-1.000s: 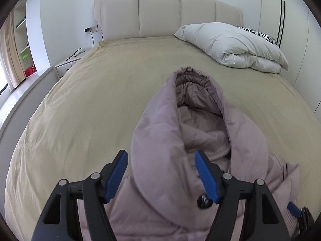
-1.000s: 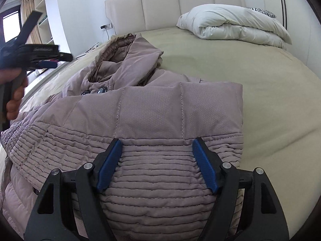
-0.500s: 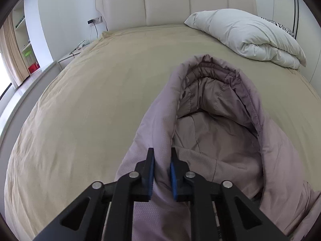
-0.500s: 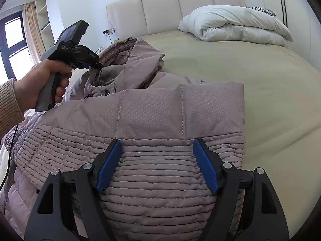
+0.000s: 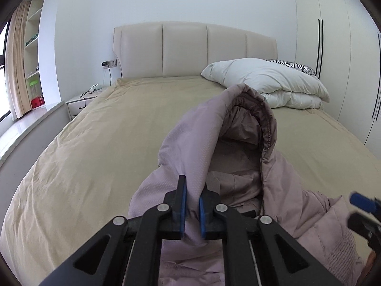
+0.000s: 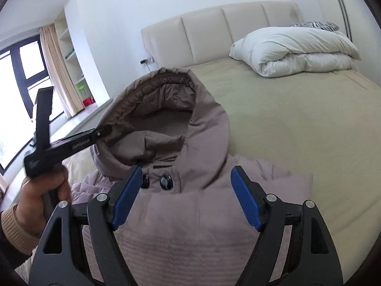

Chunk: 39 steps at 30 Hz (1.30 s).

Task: Fold large clothes

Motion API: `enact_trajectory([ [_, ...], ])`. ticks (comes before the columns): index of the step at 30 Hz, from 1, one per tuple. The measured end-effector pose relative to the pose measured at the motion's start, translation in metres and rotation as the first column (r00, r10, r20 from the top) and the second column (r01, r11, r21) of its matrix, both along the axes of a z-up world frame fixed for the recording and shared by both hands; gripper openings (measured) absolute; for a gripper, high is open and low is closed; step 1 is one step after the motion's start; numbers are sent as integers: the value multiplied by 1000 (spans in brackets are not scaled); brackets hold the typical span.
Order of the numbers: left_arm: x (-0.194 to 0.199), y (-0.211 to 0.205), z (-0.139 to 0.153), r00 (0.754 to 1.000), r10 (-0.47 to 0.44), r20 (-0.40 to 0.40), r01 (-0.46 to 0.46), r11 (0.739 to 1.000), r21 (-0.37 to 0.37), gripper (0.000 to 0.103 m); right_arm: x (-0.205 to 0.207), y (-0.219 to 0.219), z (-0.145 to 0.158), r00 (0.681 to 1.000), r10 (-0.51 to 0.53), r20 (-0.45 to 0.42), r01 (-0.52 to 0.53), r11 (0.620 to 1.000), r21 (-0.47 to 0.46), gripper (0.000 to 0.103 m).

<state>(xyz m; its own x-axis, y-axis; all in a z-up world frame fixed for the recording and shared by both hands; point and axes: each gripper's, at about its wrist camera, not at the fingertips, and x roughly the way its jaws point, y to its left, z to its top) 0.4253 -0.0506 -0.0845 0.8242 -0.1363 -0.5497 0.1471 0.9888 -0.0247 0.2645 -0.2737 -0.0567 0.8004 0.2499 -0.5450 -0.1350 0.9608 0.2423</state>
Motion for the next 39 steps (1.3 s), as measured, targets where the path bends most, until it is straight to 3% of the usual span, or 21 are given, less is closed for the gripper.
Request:
enact_trajectory([
  [6, -26, 14, 1, 999, -2, 44, 4, 999, -37, 10, 120, 33, -6, 992, -40, -118, 37, 999, -24, 76],
  [12, -45, 17, 2, 995, -19, 95, 22, 999, -36, 10, 207, 29, -51, 932, -216, -291, 213, 976, -42, 76],
  [14, -47, 17, 0, 995, -24, 100, 27, 999, -28, 10, 221, 25, -57, 920, -232, -318, 238, 971, -19, 54],
  [15, -48, 17, -1, 995, -24, 97, 27, 999, -30, 10, 223, 20, -57, 914, -238, -329, 250, 968, -4, 36],
  [16, -47, 20, -2, 996, -20, 91, 24, 999, -38, 10, 221, 14, -57, 912, -239, -333, 260, 965, 21, 32],
  [19, -51, 27, -1, 997, -8, 78, 14, 997, -76, 10, 207, 2, -48, 920, -250, -302, 265, 964, 9, 14],
  [23, -70, 35, 11, 998, -2, 68, 9, 993, -114, 9, 160, -13, -18, 943, -257, -212, 277, 958, 71, 10],
  [26, -87, 50, 16, 999, 22, 30, -16, 983, -185, 9, 100, -4, 13, 967, -241, -82, 243, 970, 13, 10],
  [29, -113, 59, 15, 999, 37, -7, -38, 973, -228, 9, 36, 2, 24, 976, -218, -11, 218, 976, -8, 10],
  [33, -156, 58, -7, 996, 41, -76, -58, 970, -236, 9, -39, 12, 0, 983, -181, -4, 181, 983, -27, 10],
  [36, -188, 58, -42, 982, 48, -181, -90, 969, -231, 9, -81, 13, -39, 986, -152, -62, 151, 988, -29, 10],
  [39, -214, 69, -69, 956, 71, -283, -148, 954, -260, 9, -114, 16, -80, 974, -143, -174, 145, 989, -3, 12],
])
